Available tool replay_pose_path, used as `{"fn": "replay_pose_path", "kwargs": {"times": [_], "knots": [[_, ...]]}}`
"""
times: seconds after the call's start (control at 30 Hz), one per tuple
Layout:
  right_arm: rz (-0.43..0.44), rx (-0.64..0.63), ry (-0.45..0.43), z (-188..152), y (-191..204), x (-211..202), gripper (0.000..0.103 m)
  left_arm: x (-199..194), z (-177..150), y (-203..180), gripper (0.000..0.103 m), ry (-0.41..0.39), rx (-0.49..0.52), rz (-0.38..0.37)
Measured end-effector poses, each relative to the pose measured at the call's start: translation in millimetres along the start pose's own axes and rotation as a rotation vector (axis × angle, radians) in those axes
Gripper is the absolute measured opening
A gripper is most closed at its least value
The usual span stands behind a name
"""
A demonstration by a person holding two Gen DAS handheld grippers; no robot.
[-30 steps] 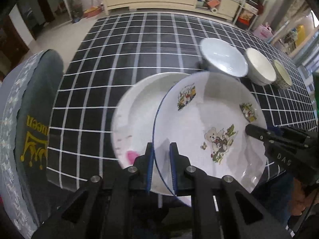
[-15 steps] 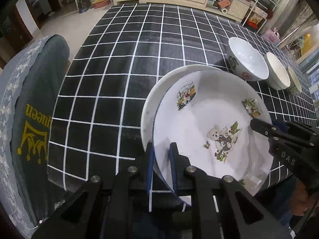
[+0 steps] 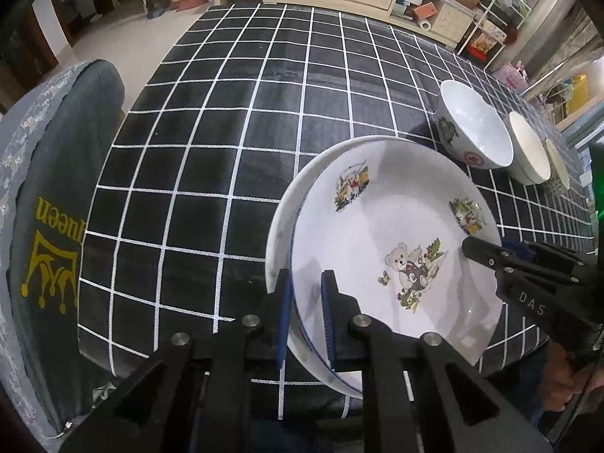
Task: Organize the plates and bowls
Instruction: 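Grip the stacked plates with the right gripper and slide them away from the bowls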
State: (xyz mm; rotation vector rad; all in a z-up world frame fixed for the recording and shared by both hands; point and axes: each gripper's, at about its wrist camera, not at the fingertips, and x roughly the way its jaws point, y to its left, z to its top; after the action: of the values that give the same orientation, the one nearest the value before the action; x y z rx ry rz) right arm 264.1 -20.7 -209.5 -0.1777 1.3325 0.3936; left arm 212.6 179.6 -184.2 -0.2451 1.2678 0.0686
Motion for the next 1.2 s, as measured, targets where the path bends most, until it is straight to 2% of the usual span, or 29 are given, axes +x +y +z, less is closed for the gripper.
{"fn": "replay_pose_path", "kwargs": {"times": [0.17, 0.27, 0.33, 0.47, 0.57, 0.67, 0.87, 1.0, 1.2], "knots": [[0.006, 0.004, -0.01, -6.1, -5.4, -7.7, 0.029, -3.6, -3.9, 6.5, 0.014, 0.012, -0.024, -0.046], [0.006, 0.016, -0.014, -8.8, -9.0, -13.6, 0.031, -9.8, -8.2, 3.7, 0.019, 0.009, -0.039, -0.042], [0.005, 0.018, -0.014, -11.5, -11.6, -17.3, 0.035, -15.7, -11.1, 0.1, 0.026, -0.001, -0.037, -0.033], [0.016, 0.02, -0.031, -17.0, -15.3, -27.6, 0.037, -30.4, -16.8, -11.3, 0.027, -0.028, 0.001, -0.018], [0.044, 0.024, -0.036, -20.0, -17.3, -36.3, 0.037, -39.7, -17.2, -19.4, 0.032, -0.035, 0.008, -0.026], [0.064, 0.032, -0.039, -24.5, -21.8, -46.4, 0.042, -50.1, -15.6, -32.1, 0.032, -0.055, 0.034, -0.011], [0.102, 0.059, 0.005, -24.9, -38.2, -56.8, 0.045, -64.4, -4.0, -65.0, 0.035, -0.07, 0.095, -0.019], [0.115, 0.094, 0.007, -19.8, -53.6, -68.6, 0.045, -63.3, 6.2, -81.7, 0.035, -0.031, 0.105, -0.053], [0.133, 0.127, -0.004, -3.9, -73.6, -87.1, 0.045, -66.2, 28.5, -106.6, 0.035, -0.012, 0.123, -0.068]]}}
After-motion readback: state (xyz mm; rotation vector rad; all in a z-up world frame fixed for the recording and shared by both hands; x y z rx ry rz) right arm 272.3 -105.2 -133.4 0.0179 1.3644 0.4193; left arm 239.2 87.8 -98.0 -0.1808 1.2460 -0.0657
